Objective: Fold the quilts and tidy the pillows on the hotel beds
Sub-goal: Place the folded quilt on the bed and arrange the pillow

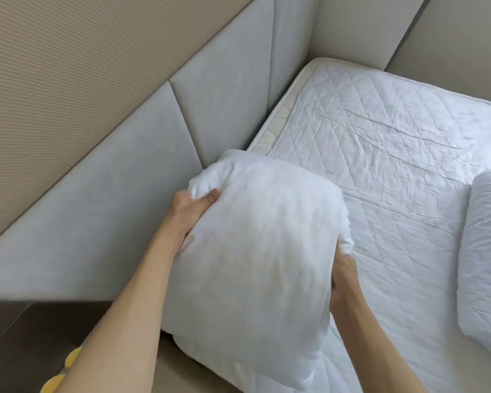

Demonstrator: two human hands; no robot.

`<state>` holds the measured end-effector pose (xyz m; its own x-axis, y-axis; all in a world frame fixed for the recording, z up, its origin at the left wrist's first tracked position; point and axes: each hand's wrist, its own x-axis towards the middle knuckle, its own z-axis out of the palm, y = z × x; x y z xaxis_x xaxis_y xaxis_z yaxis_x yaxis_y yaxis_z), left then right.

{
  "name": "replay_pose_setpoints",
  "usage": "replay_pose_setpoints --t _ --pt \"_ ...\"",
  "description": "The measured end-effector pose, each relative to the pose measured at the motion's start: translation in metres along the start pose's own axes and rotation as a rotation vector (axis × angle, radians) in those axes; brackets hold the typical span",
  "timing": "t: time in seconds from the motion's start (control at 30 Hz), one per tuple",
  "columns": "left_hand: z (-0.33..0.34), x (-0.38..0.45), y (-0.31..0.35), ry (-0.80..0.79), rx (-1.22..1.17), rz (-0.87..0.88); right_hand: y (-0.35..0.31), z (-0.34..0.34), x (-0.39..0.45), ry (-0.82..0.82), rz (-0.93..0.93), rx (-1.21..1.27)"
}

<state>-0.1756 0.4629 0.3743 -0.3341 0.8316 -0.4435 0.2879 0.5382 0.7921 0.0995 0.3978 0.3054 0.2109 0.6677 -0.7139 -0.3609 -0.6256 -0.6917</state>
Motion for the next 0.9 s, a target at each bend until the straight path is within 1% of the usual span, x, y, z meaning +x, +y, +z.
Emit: replay_pose_setpoints --t 0.13,0.2,0.3,0.37,0.43,0.53,0.67,0.73,0.83,0.9 --pt "-0.05 -0.085 -0.014 0.077 0.021 0.002 0.029 -0.009 -0.076 -0.123 -0.075 0.05" --pt "-0.078 -0.13 -0.028 0.11 0.013 -0.006 0.046 -0.012 -0.118 -0.184 -0.069 0.068" --pt "-0.118 -0.196 -0.052 0.147 -0.004 -0.034 0.079 -0.019 -0.18 -0.256 -0.012 0.045" --pt "-0.141 -0.234 -0.075 0.178 -0.022 -0.042 0.104 -0.024 -0.217 -0.269 0.033 0.02" --pt "-0.165 -0.267 -0.101 0.186 -0.04 -0.059 0.126 -0.024 -0.253 -0.237 0.044 -0.017" --pt "-0.196 -0.302 -0.14 0.204 0.0 -0.104 0.166 -0.021 -0.299 -0.269 0.089 -0.003" --pt "-0.231 -0.335 -0.198 0.218 0.053 -0.154 0.237 -0.016 -0.343 -0.286 0.22 0.003" --pt "-0.252 -0.347 -0.23 0.194 0.096 -0.175 0.279 -0.012 -0.364 -0.293 0.273 0.019" --pt "-0.28 -0.357 -0.277 0.139 0.146 -0.191 0.343 0.001 -0.391 -0.255 0.347 0.043" --pt "-0.293 -0.358 -0.312 0.107 0.163 -0.172 0.388 0.012 -0.399 -0.241 0.37 0.026"
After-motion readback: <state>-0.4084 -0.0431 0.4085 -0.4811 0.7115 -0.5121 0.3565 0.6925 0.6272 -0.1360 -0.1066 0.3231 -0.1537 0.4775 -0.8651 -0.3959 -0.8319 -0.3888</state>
